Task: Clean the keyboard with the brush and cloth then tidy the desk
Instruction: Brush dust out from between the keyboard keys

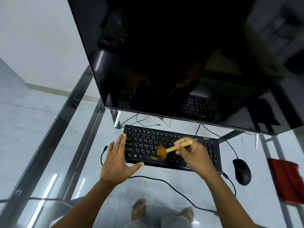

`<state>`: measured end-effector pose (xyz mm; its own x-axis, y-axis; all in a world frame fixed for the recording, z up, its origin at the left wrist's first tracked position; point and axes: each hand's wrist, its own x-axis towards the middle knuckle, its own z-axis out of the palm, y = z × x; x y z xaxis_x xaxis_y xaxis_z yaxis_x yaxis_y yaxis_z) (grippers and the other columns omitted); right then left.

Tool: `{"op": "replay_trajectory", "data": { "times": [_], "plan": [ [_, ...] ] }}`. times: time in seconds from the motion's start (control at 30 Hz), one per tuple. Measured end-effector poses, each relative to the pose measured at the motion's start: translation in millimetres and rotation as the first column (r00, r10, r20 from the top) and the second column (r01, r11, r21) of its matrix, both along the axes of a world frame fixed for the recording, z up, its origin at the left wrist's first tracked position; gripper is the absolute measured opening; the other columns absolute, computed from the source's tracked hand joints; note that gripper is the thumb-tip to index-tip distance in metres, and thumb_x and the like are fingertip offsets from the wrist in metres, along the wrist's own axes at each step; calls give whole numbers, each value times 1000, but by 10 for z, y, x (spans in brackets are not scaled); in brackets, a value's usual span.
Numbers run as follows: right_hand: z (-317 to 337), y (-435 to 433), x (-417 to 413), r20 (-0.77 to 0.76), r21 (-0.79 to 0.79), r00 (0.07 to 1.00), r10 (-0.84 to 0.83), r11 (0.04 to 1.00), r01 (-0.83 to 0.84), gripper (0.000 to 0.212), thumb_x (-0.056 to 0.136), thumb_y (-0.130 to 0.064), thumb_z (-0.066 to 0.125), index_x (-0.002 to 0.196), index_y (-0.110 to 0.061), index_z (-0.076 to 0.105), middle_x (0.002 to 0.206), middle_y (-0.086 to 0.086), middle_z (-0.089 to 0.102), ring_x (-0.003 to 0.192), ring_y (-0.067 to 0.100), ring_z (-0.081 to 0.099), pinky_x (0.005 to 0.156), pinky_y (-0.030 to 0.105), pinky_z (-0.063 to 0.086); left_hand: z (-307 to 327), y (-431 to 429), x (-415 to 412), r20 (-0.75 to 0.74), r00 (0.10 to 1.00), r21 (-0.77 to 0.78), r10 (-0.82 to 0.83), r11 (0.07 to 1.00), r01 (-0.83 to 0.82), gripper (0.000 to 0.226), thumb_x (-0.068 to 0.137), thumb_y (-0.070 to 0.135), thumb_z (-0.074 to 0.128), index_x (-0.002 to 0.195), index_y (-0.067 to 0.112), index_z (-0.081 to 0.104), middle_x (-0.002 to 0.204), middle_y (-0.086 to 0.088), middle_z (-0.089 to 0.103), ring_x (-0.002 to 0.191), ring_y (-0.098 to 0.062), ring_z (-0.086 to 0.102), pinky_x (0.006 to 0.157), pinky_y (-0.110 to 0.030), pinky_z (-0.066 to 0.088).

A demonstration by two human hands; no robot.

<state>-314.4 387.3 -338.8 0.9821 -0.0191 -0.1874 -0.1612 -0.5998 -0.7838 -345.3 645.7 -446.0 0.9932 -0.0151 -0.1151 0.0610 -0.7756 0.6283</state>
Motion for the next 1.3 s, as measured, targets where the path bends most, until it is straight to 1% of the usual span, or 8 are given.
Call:
{"op": "replay_trajectory", "data": {
  "times": [0.1, 0.23, 0.47, 0.6, 0.73, 0.87, 1.2, 1.3],
  "plan": [
    [-14, -94, -65, 189, -72, 976, -110, 989, 126, 30, 90, -11, 63, 81, -39, 62, 82, -8, 68, 71, 5, 64, 60, 17, 44, -2, 6, 9, -13, 1000, -33, 17, 999, -18, 119, 65, 82, 58, 153, 29, -2, 161, 14, 7, 149, -25, 6, 119, -47, 19],
    [-61, -170, -202, -17, -7, 999, -32, 999, 32, 17, 93, -10, 62, 84, -24, 65, 67, -6, 73, 65, 3, 69, 58, 15, 48, 76, -17, 29, 60, 998, -67, 21, 998, -17, 117, 67, 75, 63, 153, 22, 4, 158, 2, 22, 145, -23, 19, 116, -51, 26],
    [-107, -288, -260, -23, 3, 997, -70, 998, 70, 15, 94, -13, 62, 84, -24, 63, 73, -9, 74, 71, 9, 71, 66, 30, 56, 238, -346, 200, 175, 969, 247, -174, 960, 128, 107, 78, 79, 46, 152, 8, 14, 161, -8, 9, 150, -20, 1, 120, -47, -2],
    [-57, -302, -77, 266, -89, 945, -190, 971, 221, 17, 92, -15, 65, 83, -29, 63, 84, -7, 69, 76, 12, 68, 68, 24, 52, 273, -636, 303, 107, 927, 305, -359, 899, 313, 110, 80, 82, 37, 153, 6, 7, 162, -8, 2, 149, -17, -9, 121, -48, 1],
    [-84, -113, 98, -18, 124, 995, -102, 987, 103, 9, 96, -20, 61, 88, -23, 65, 77, -5, 74, 78, 9, 72, 76, 26, 58, 242, -831, 335, 65, 903, 335, -424, 862, 380, 114, 77, 84, 33, 153, 8, -3, 162, -7, -6, 147, -16, -16, 119, -44, -7],
    [-121, -213, 205, 214, 8, 934, -286, 957, 292, 18, 94, -14, 61, 83, -30, 60, 82, -6, 71, 77, 9, 66, 67, 15, 45, 233, -1002, 369, 46, 903, 328, -427, 861, 390, 117, 73, 85, 34, 153, 7, -1, 162, -7, -3, 148, -17, -13, 120, -48, -5],
    [-42, -533, -134, -16, 104, 999, -44, 994, 45, 10, 94, -16, 61, 87, -21, 65, 73, -18, 73, 72, 8, 69, 65, 21, 53, 201, -1172, 436, -11, 865, 382, -502, 797, 467, 123, 69, 86, 40, 152, 11, -11, 161, -5, -15, 146, -17, -20, 118, -48, -11],
    [-111, -613, -305, 177, -44, 981, -83, 995, 92, 11, 93, -15, 64, 87, -24, 65, 80, -28, 69, 73, 8, 68, 63, 21, 53, 164, -1145, 425, -28, 857, 422, -514, 771, 477, 122, 69, 89, 36, 152, 11, -11, 161, -5, -10, 147, -18, -16, 118, -49, -10]
  ]
}}
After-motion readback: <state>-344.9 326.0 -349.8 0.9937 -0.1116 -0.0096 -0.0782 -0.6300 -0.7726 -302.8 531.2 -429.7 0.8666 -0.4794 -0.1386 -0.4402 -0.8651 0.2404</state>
